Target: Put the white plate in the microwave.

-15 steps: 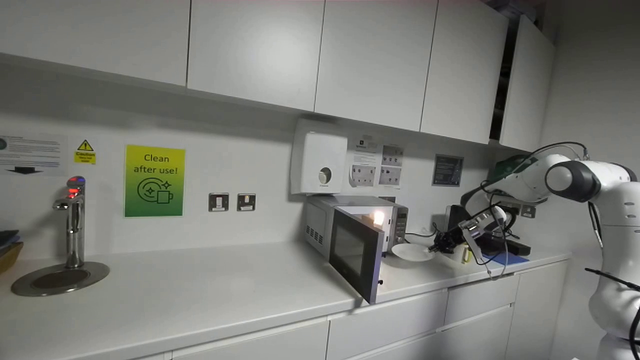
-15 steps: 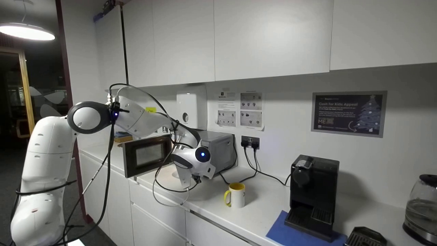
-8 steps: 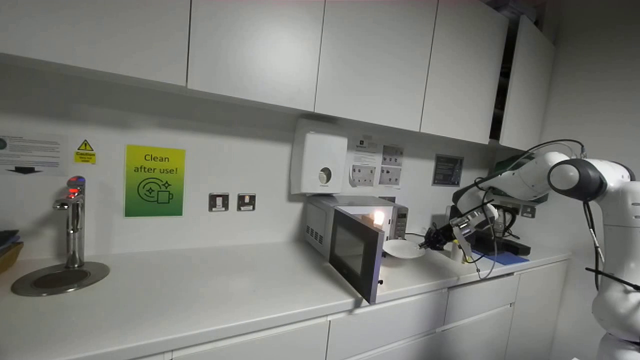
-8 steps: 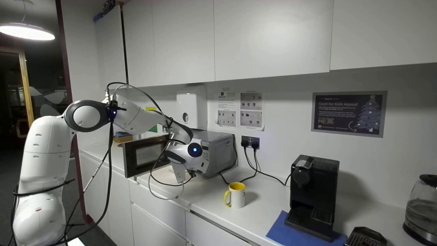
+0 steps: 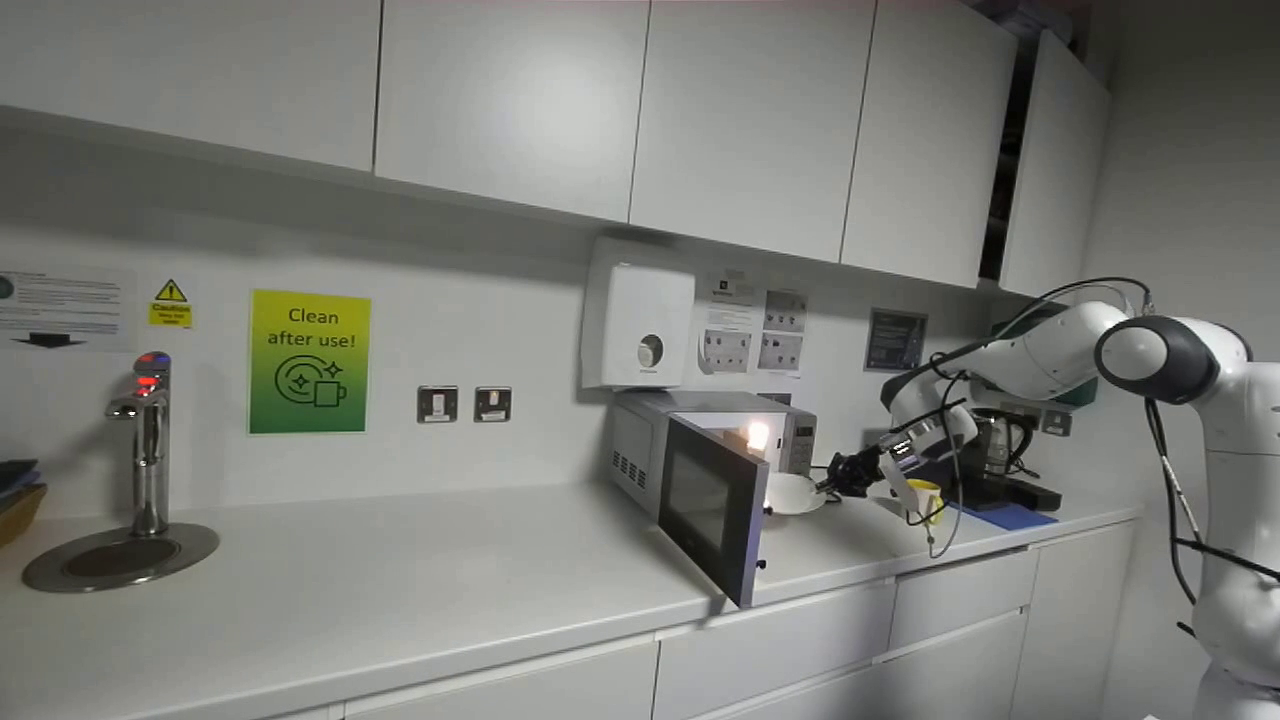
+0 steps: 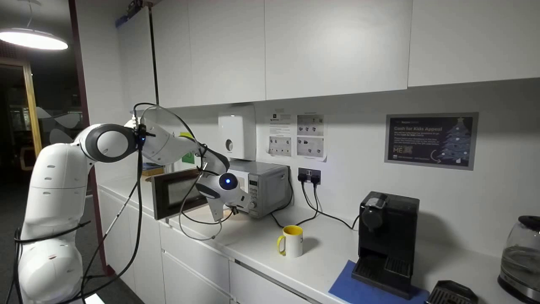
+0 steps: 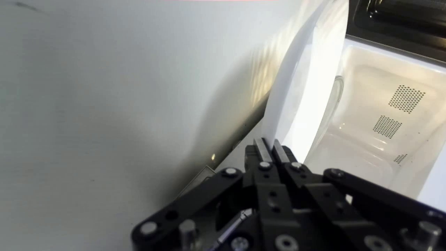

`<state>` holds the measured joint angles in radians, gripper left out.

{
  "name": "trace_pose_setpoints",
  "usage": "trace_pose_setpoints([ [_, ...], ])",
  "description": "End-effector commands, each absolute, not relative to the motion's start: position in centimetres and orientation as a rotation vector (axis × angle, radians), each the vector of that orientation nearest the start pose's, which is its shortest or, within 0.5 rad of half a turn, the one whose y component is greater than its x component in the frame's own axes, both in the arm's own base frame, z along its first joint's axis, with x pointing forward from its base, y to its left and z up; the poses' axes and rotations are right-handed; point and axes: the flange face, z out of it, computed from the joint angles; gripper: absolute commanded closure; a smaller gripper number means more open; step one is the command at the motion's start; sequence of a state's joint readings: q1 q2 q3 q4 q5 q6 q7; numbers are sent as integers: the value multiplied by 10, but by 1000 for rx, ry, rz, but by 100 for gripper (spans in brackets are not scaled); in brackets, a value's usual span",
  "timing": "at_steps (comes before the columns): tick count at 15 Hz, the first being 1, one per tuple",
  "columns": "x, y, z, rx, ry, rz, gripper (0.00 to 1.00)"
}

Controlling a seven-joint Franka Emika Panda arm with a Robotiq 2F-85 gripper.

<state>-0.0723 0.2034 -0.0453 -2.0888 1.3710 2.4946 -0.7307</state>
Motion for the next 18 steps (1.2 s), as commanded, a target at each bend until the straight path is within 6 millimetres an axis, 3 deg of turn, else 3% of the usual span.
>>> trace_pose_setpoints([
  [1, 595, -55, 353, -2240, 546, -713, 99],
  [11, 621, -4, 344, -2197, 620, -811, 99],
  [18, 641, 12, 339, -2153, 688, -895, 99],
])
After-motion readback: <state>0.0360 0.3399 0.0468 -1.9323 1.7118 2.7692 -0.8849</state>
